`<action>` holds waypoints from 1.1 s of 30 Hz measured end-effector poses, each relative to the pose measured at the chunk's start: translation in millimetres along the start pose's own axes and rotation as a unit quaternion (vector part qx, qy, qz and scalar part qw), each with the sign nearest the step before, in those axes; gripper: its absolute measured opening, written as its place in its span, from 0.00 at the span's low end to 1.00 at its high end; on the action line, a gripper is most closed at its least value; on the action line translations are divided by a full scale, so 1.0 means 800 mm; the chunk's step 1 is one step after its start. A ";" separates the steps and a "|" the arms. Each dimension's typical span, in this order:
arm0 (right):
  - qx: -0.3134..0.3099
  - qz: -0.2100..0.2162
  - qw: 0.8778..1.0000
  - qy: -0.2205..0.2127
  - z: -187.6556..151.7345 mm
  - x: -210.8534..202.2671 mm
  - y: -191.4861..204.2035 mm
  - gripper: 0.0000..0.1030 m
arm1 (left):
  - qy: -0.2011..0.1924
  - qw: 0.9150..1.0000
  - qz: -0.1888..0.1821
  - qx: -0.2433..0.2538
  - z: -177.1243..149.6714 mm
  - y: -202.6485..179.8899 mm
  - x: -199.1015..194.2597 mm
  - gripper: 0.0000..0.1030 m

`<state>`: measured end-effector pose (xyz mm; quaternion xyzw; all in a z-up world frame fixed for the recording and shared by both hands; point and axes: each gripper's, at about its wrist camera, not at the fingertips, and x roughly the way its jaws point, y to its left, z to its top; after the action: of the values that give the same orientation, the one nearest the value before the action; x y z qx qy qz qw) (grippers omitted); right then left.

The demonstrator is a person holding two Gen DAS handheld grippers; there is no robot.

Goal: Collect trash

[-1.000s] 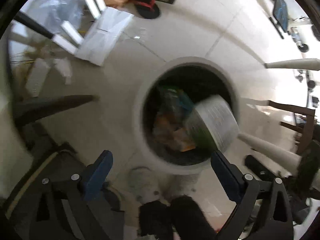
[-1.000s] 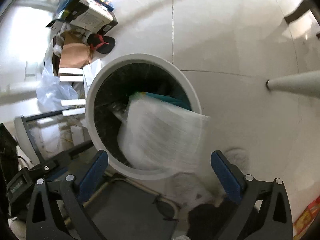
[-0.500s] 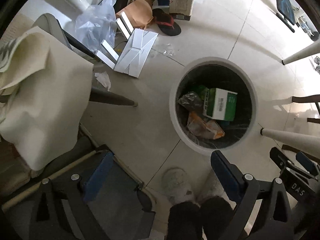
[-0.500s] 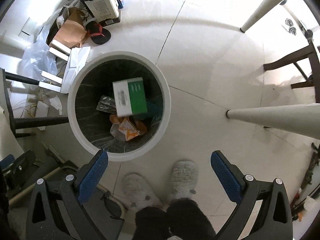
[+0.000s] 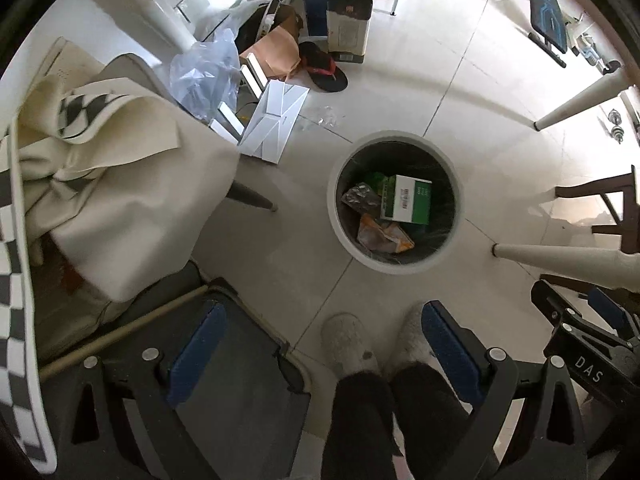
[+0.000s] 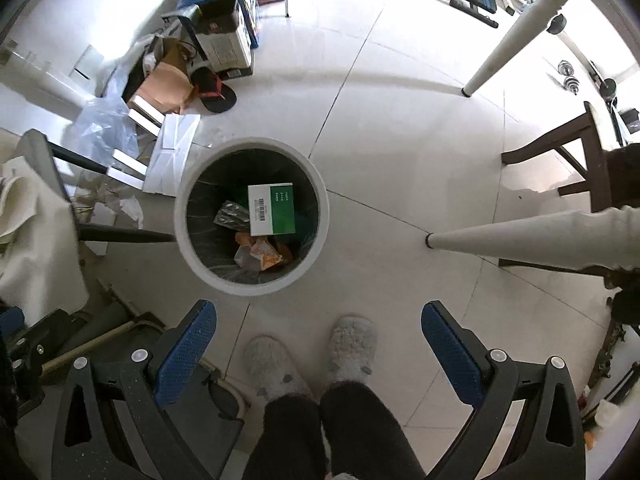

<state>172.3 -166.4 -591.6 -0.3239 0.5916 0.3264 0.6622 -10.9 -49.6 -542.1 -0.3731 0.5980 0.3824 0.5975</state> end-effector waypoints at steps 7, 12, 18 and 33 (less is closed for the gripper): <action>0.001 0.017 1.000 -0.012 -0.024 -0.123 -0.006 1.00 | -0.012 1.000 -0.008 0.005 -0.026 0.005 -0.118 0.97; 0.017 0.036 0.999 -0.019 -0.031 -0.222 -0.015 1.00 | -0.036 0.999 0.008 0.017 -0.035 0.003 -0.212 0.97; 0.051 0.069 0.996 -0.033 -0.008 -0.334 -0.038 1.00 | -0.072 0.997 0.011 0.009 -0.012 -0.014 -0.305 0.97; 0.150 0.034 0.986 -0.061 0.278 -0.390 -0.248 1.00 | -0.070 0.997 0.040 0.019 0.195 -0.167 -0.299 0.99</action>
<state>434.0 -114.7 -252.7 -0.1800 0.6032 0.2757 0.7265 178.2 31.4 -303.8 -0.3096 0.5762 0.4202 0.6289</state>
